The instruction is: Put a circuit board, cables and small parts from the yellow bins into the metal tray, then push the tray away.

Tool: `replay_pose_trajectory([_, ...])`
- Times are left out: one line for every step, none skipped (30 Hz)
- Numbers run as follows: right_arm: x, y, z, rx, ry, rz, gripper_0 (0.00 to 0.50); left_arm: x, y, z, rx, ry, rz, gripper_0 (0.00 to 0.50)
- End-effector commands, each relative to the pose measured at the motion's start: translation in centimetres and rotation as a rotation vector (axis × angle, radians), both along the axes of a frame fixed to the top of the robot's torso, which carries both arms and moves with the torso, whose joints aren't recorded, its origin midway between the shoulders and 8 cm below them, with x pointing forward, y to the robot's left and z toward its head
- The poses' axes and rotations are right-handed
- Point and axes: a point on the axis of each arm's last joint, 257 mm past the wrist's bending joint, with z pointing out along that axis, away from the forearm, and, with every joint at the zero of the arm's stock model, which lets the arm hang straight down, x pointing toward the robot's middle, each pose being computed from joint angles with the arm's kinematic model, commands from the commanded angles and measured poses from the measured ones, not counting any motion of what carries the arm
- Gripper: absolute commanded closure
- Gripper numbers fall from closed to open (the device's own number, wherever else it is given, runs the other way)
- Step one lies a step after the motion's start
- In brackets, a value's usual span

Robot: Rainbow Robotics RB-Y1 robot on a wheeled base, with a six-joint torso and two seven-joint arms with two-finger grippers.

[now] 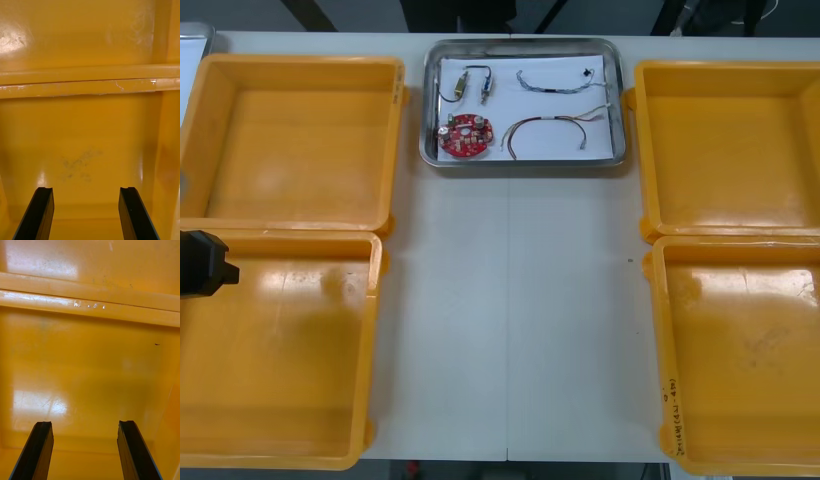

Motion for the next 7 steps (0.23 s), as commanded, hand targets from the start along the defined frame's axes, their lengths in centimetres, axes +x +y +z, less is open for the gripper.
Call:
replay_pose_trajectory([-0.47,-0.96,1.03,-0.03,-0.008,-0.031,0.0,-0.54,1.1,0.98,0.064,-0.01,-0.033,0.0])
replay_pose_trajectory([-0.47,-0.96,1.03,-0.03,-0.008,-0.031,0.0,-0.54,1.1,0.98,0.064,-0.01,-0.033,0.0])
replay_pose_trajectory([-0.47,-0.96,1.03,-0.03,-0.008,-0.031,0.0,-0.54,1.1,0.98,0.064,-0.01,-0.033,0.0])
replay_pose_trajectory([-0.47,-0.96,1.03,-0.03,-0.008,-0.031,0.0,-0.54,1.1,0.98,0.064,-0.01,-0.033,0.0])
replay_pose_trajectory([-0.47,-0.96,1.03,-0.03,-0.008,-0.031,0.0,-0.54,1.1,0.98,0.064,-0.01,-0.033,0.0])
replay_pose_trajectory([-0.47,-0.96,1.03,-0.03,-0.008,-0.031,0.0,-0.54,1.1,0.98,0.064,-0.01,-0.033,0.0])
replay_pose_trajectory([-0.47,-0.96,1.03,-0.03,-0.008,-0.031,0.0,-0.54,1.1,0.98,0.064,-0.01,-0.033,0.0])
